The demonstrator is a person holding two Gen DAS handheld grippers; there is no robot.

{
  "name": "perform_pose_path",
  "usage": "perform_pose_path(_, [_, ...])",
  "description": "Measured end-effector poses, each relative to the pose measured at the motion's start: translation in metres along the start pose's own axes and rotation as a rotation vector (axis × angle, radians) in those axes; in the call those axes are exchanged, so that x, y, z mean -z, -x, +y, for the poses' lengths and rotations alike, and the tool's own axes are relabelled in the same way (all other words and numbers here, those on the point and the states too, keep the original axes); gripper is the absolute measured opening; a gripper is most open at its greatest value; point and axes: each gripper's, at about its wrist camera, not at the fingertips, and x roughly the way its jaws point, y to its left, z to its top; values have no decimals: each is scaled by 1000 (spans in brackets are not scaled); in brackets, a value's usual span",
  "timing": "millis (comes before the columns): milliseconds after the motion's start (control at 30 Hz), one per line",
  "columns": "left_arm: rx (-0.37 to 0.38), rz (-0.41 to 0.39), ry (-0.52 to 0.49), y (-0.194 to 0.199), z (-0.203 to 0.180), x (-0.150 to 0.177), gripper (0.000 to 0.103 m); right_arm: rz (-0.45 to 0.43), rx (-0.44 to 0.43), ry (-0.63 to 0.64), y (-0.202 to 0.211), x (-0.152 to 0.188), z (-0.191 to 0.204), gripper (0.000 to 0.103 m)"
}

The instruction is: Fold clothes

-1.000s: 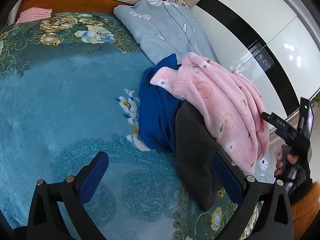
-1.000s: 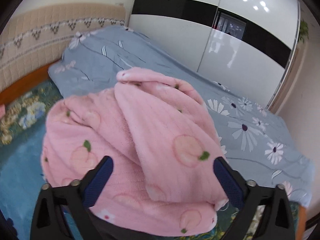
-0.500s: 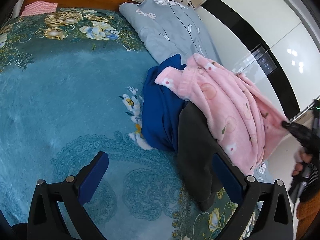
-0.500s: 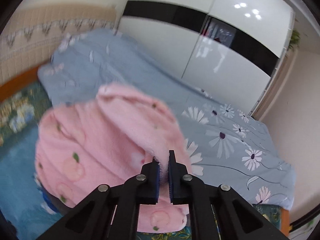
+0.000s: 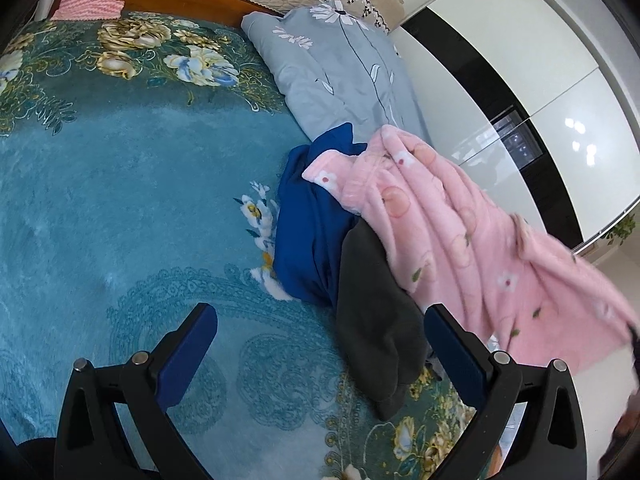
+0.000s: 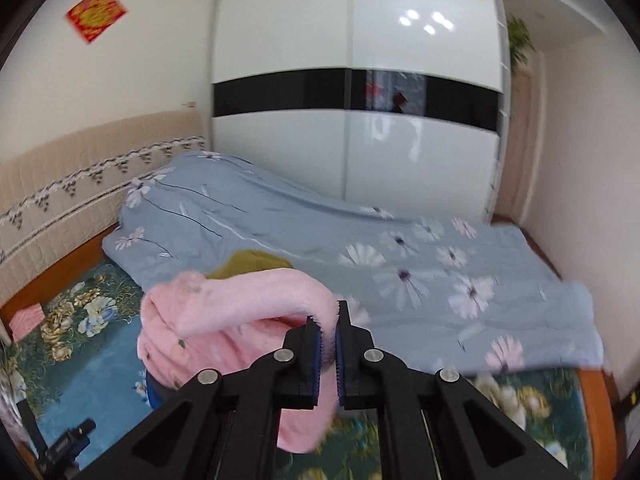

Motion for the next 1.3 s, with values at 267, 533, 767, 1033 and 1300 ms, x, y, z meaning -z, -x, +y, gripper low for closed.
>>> perform_pose_path(267, [39,8,7,11,-1,0,103,172,94,-112,-5,69,-82,6])
perform_pose_path(533, [10,41,-9,5,-4,1,103,488,217,-179,-93,193,-133,6])
perform_pose_path(767, [-75,67,-158,-13,-36,5,103,569,234,-234,-108,236,-160,6])
perform_pose_path(1033, [-52,196,-343,-69,-127,14,103,640,234,-295,-120,275,-186,6])
perform_pose_path(1300, [-94,283,-452,-130,-187,30,101,631,179,-321,-118,274,-190,6])
